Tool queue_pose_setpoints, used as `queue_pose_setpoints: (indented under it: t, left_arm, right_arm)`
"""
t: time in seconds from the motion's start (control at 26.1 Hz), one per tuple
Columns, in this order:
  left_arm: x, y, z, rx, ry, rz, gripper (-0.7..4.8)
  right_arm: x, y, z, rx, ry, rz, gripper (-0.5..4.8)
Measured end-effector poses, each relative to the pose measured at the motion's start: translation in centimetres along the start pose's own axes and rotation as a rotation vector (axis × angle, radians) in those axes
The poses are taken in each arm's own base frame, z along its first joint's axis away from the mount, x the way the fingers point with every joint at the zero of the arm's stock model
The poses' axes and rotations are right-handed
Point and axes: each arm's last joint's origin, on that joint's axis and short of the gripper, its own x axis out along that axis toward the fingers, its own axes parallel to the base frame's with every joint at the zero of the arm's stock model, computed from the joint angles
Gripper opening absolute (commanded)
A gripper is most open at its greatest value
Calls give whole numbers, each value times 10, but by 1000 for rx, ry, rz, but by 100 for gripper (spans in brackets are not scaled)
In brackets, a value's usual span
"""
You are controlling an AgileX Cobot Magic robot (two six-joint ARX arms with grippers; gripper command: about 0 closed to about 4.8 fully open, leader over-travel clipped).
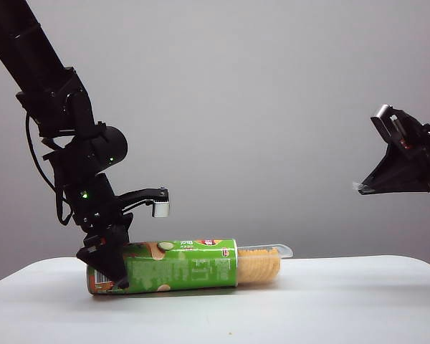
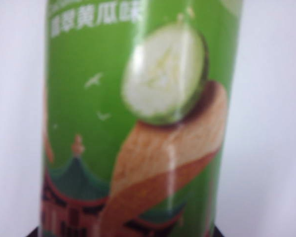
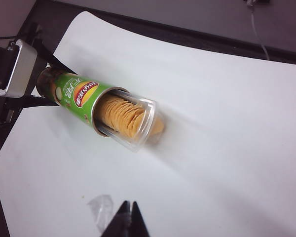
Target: Pick up the green tub of chips from the desk, push the transparent container that's holding the chips and has slipped out back in, and finally put the chips back on the desk.
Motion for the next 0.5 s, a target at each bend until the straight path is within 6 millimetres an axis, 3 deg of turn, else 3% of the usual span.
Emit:
queue_pose_setpoints:
  t: [0.11, 0.19, 0.23, 0.34, 0.5]
  left_arm:
    - [0, 0, 0, 1, -1, 2, 269]
    - [-3, -2, 5, 10, 2, 5, 278]
    - [-8, -3, 10, 20, 3, 11, 278]
    - [-30, -5, 30, 60, -36, 59, 278]
    - [-42, -7, 41, 86, -62, 79, 278]
  right_arm:
    - [0, 0, 0, -2, 1, -5, -3]
    - [0, -1, 0, -3, 4, -26, 126]
    - [0, -1, 0, -1, 6, -30, 139]
    - [0, 0, 0, 31, -2, -3, 140]
    - [0, 2, 1, 45, -23, 78, 151]
